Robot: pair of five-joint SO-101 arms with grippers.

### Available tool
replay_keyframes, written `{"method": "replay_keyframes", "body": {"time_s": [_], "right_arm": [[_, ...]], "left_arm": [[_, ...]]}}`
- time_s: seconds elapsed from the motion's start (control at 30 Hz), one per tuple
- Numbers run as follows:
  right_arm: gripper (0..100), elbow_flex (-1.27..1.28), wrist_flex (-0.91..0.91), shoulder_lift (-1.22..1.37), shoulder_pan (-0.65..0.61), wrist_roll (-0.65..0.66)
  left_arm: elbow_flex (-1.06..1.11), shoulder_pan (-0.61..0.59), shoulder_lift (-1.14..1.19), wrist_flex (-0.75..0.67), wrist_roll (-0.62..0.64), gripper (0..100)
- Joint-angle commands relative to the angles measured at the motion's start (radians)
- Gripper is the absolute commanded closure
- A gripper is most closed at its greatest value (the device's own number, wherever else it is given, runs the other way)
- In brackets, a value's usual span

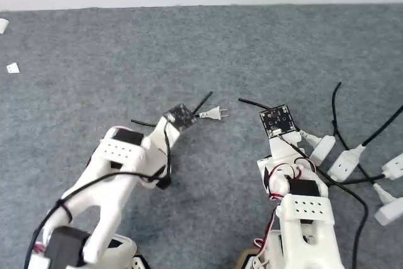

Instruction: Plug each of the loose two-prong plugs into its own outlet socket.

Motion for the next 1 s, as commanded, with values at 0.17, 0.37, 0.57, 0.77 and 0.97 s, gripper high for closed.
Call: {"method": "replay_keyframes", "body": {"time_s": [0.17, 0.37, 0.57, 0.77, 0.97], "right_arm": [[99.0, -0.008, -0.018, -0.019, -0.008, 0.012], [99.0, 0.0, -0.019, -0.021, -0.01, 0.035], [99.0, 0.0, -0.019, -0.021, -0.01, 0.037], [99.0, 0.002, -0.019, -0.021, -0.01, 0.037], [99.0, 0.002, -0.019, -0.021, -0.01, 0.037]], "left_arm": [[-0.028, -0.075, -0.029, -0.032, 0.02, 79], [-0.024, -0.077, -0.048, -0.018, 0.018, 79], [0.018, -0.052, 0.046, -0.084, -0.003, 79], [-0.002, -0.048, 0.066, -0.058, -0.008, 79], [-0.013, -0.066, 0.055, -0.063, 0.008, 80]]}}
